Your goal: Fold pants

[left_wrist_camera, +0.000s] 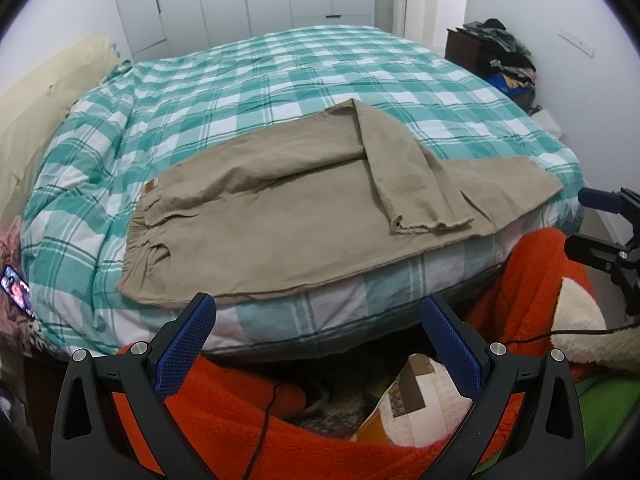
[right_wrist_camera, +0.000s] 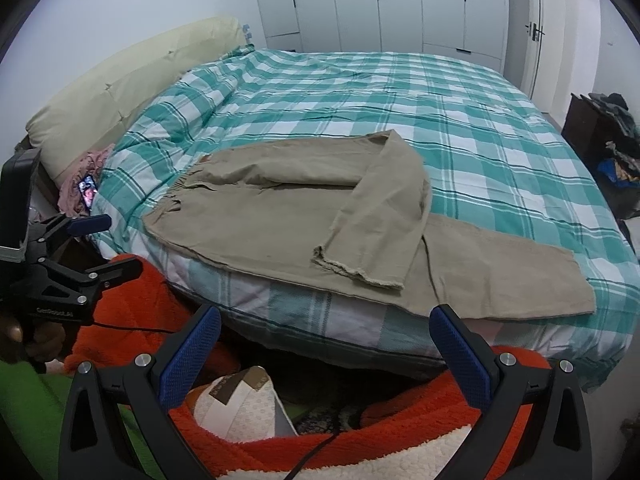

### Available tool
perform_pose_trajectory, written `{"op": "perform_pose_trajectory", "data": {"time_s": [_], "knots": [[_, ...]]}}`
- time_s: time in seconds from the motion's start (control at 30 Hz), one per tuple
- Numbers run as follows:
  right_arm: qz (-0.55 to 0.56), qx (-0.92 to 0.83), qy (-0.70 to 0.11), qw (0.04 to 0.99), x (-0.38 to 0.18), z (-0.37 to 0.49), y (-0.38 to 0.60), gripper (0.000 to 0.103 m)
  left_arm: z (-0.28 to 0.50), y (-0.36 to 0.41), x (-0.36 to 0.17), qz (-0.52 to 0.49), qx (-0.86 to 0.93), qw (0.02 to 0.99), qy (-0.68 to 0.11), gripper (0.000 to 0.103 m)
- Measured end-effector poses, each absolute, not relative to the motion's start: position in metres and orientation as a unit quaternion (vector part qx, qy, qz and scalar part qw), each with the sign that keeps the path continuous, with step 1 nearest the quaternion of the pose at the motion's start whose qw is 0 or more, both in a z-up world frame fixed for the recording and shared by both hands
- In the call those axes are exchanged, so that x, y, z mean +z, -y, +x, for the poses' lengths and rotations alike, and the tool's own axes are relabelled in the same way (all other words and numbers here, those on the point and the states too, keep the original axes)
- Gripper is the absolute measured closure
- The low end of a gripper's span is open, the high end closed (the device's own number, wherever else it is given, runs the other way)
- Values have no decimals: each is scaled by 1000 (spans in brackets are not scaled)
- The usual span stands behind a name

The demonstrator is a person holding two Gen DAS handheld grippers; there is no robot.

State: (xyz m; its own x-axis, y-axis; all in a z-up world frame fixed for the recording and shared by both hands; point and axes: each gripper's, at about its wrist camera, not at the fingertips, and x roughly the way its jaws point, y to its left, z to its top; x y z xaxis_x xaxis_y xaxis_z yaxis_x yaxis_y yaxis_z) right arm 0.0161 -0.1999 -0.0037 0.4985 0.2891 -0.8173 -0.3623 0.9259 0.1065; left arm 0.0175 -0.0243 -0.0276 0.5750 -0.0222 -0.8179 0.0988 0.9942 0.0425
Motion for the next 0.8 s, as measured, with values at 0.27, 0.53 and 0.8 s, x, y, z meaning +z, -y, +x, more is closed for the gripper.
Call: {"op": "perform_pose_trajectory", "data": {"time_s": [0.27, 0.53, 0.8], "knots": [[-61, 155, -476, 863, -9, 22, 202, 0, 17, 22, -29, 37, -28, 887, -460, 1], [-68, 136, -485, 862, -13, 22, 204, 0, 15, 23, -33, 52, -16, 888, -458, 1], [-87, 186, -437, 876, 1, 17, 193, 0, 23, 22, -23, 65, 0, 899, -433, 1]]}}
